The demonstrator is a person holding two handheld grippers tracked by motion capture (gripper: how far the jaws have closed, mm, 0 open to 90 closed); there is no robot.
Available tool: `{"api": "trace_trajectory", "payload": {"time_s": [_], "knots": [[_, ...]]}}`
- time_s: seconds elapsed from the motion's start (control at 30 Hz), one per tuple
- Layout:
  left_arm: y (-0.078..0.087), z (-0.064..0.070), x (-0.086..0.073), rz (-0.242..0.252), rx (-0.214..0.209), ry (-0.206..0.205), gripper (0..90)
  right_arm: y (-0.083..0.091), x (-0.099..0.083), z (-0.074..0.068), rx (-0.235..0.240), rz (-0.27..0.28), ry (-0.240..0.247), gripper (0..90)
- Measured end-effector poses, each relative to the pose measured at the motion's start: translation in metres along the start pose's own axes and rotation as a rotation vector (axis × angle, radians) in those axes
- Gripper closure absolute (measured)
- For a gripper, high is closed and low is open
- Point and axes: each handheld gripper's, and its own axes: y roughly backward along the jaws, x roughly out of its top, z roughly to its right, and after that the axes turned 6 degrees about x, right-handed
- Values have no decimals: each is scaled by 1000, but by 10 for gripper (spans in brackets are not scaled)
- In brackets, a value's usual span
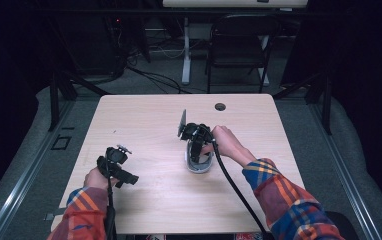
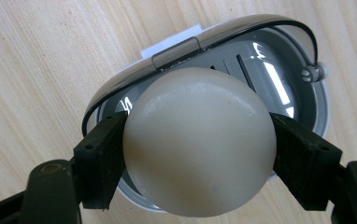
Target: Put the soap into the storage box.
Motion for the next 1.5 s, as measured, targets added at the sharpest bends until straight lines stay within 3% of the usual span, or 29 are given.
{"api": "trace_trajectory", "payload": {"time_s": [0.6,1.2,1.5], "knots": [[0,1,0,-4,7,-7,1,-6,-11,5,19,37,-36,242],[0,1,0,-3,6,-5,1,22,-30,1,-16,117,-24,184],[0,1,0,-5,6,-6,1,32,-48,2,-28,118,-27,143]]}}
